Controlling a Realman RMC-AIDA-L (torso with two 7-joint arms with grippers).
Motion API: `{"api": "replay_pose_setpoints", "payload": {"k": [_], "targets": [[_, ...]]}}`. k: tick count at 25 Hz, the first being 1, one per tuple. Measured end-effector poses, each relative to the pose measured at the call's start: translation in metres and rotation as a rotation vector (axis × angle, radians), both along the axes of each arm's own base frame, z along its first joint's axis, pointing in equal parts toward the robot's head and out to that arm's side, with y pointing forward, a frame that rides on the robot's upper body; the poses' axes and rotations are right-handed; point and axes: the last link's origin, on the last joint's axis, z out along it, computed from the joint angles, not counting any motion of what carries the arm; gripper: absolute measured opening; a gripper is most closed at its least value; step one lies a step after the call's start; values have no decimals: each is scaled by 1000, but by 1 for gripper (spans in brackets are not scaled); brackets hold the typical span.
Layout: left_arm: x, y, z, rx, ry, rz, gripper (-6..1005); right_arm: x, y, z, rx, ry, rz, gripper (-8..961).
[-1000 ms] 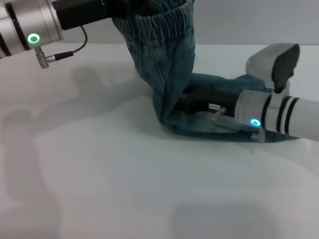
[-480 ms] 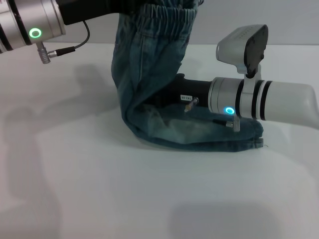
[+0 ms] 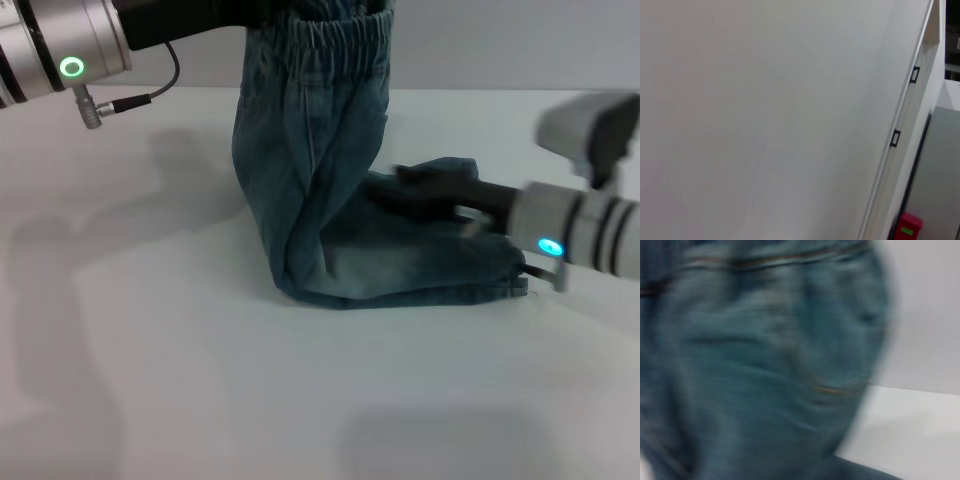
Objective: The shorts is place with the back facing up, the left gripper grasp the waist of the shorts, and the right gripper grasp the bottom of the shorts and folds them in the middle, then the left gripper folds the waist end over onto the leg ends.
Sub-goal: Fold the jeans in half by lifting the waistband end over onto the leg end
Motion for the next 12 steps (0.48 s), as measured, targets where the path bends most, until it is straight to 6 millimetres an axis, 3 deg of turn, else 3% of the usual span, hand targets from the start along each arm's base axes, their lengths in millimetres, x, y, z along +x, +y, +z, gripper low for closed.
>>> {"api": "replay_pose_setpoints", "payload": {"k": [5,12], "targets": [[4,0,-11,-16,25,-8,33,38,-6,25,78,10,-120,574],[22,1,-32,-37,59,-37,58,64,-10,51,202,64,-220,574]]}}
